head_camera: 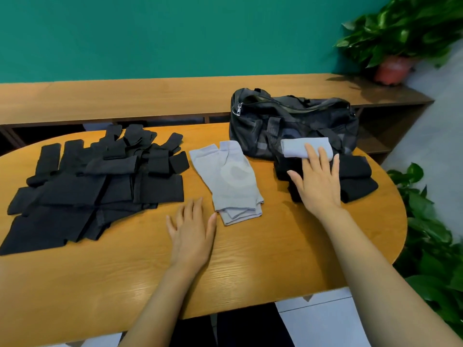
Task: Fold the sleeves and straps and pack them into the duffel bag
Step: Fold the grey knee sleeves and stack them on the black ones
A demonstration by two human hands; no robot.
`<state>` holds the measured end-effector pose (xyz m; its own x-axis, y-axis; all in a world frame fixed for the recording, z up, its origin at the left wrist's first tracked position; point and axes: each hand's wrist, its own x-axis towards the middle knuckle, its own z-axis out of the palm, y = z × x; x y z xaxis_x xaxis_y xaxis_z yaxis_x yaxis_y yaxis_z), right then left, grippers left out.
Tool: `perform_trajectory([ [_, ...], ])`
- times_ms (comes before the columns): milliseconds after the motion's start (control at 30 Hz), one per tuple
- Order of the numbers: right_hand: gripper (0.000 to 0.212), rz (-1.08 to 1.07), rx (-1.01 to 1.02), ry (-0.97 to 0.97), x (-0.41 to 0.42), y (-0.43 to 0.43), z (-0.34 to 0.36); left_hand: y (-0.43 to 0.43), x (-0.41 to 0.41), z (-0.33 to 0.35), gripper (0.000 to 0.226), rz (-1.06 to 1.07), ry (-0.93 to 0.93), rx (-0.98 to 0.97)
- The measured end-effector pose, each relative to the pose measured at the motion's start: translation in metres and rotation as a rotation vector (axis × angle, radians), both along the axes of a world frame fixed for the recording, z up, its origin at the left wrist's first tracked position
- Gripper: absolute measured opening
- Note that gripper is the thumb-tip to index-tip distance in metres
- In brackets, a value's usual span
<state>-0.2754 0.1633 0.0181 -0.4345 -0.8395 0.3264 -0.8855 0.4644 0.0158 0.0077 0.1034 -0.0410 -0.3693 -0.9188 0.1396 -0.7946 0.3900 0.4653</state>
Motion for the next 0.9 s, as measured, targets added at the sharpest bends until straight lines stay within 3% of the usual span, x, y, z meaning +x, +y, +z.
perform_trajectory([
  [467,0.073,-0.109,-0.065,-0.075,-0.085,0.023,-0.005,-0.004,0.001,-0.002,0.064,0.018,0.032,-0.028],
  [600,0.057,-0.102,-0.08,-0.149,-0.103,0.031,-0.013,-0.003,0.0,-0.001,0.065,0.013,0.016,-0.03],
  [767,0.03,-0.031,-0.141,-0.447,-0.105,0.04,-0.022,-0.003,0.0,-0.001,0.065,0.011,0.001,-0.032],
  [900,0.023,-0.047,-0.212,-0.458,-0.096,0.039,-0.014,-0.003,0.0,0.0,0.066,0.012,-0.004,-0.034],
])
